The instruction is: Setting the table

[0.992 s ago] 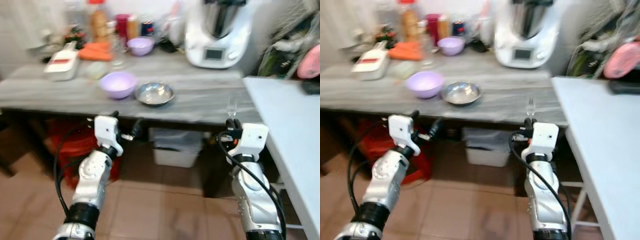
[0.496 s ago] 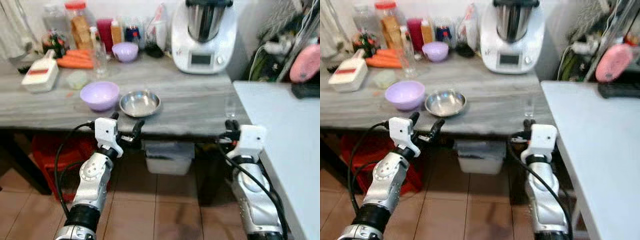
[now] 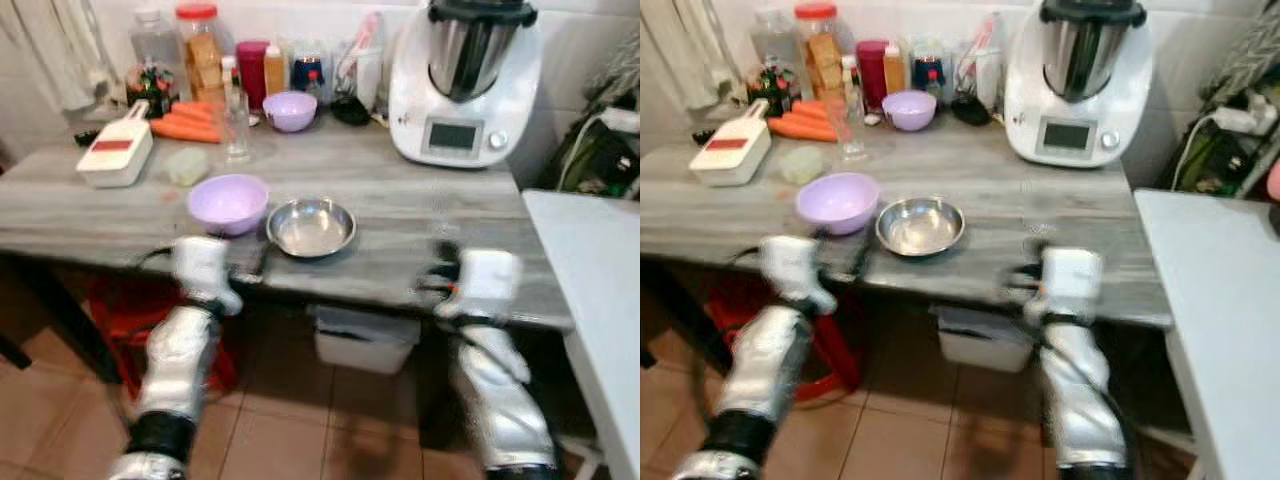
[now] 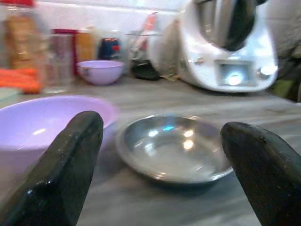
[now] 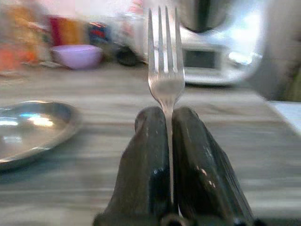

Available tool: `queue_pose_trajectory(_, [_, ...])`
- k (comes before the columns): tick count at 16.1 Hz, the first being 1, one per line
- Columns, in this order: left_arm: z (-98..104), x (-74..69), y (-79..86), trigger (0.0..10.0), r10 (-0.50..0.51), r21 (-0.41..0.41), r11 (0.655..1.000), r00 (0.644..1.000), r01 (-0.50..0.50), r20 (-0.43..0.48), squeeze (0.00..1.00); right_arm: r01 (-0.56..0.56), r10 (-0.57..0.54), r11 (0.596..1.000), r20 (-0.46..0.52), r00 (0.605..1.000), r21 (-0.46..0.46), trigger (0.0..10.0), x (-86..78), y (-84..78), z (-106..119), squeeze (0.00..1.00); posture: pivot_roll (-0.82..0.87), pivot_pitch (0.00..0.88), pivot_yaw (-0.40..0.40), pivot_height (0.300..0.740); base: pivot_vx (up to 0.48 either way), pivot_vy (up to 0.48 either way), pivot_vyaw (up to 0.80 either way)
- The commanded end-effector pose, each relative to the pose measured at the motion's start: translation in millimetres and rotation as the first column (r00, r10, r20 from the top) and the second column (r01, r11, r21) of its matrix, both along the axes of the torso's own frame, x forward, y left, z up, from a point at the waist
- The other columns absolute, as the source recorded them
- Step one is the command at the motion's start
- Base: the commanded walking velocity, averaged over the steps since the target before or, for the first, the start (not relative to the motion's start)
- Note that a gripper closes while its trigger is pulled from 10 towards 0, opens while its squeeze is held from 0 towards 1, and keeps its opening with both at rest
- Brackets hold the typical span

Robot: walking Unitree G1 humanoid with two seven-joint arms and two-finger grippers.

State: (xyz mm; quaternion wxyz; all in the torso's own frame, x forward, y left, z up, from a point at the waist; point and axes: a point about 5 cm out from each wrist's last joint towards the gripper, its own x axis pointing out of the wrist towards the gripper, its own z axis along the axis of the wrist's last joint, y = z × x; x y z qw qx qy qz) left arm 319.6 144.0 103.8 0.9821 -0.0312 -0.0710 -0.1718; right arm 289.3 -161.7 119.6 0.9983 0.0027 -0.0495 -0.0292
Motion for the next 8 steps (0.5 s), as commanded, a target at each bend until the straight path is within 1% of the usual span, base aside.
queue_pose_trajectory(1, [4.7,1.3,12.8,10.0,0.033,0.023,0.999,0.999,-0.033,0.013,0.0,-0.012,0.011,1.0,0.035,0.999,0.012,10.0,2.0,7.0,8.2,0.0,-0.01,0.0,-0.008,0.74,0.352,0.0,0.0])
queue_pose_trajectory(5, [2.2,-2.7,14.9,10.0,0.027,0.031,0.999,1.0,-0.027,0.007,0.0,-0.009,0.009,1.0,0.028,1.0,0.013,10.0,0.8,6.8,6.3,0.0,-0.01,0.0,-0.007,0.74,0.327,0.0,0.0])
queue_pose_trajectory(8, [-0.9,-8.3,19.1,10.0,0.032,0.034,0.999,0.999,-0.032,-0.004,0.0,-0.003,0.003,1.0,0.013,1.0,0.027,10.0,0.3,7.6,3.6,0.0,-0.01,0.0,-0.007,0.74,0.0,0.0,0.0])
